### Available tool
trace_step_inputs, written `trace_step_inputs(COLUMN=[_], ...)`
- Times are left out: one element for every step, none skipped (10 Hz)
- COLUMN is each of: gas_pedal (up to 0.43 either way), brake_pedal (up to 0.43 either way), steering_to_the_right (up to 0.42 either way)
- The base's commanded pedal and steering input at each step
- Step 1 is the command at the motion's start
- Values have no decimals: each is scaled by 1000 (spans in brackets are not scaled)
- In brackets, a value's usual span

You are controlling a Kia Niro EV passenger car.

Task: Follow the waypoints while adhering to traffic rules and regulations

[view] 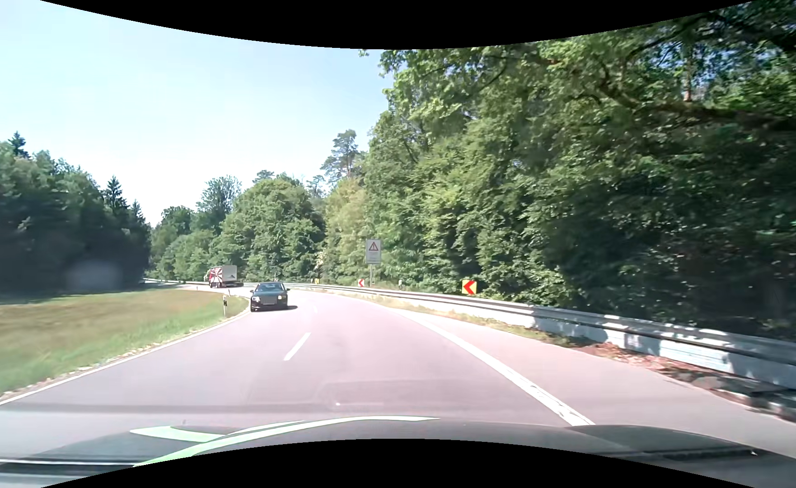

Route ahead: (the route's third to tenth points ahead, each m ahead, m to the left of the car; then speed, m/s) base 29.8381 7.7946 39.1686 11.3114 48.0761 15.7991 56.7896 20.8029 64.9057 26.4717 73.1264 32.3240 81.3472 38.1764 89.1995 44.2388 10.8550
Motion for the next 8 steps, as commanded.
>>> trace_step_inputs(gas_pedal=[240, 240, 240, 240, 240, 240, 240, 240], brake_pedal=[0, 0, 0, 0, 0, 0, 0, 0], steering_to_the_right=[-62, -61, -58, -56, -53, -51, -51, -52])
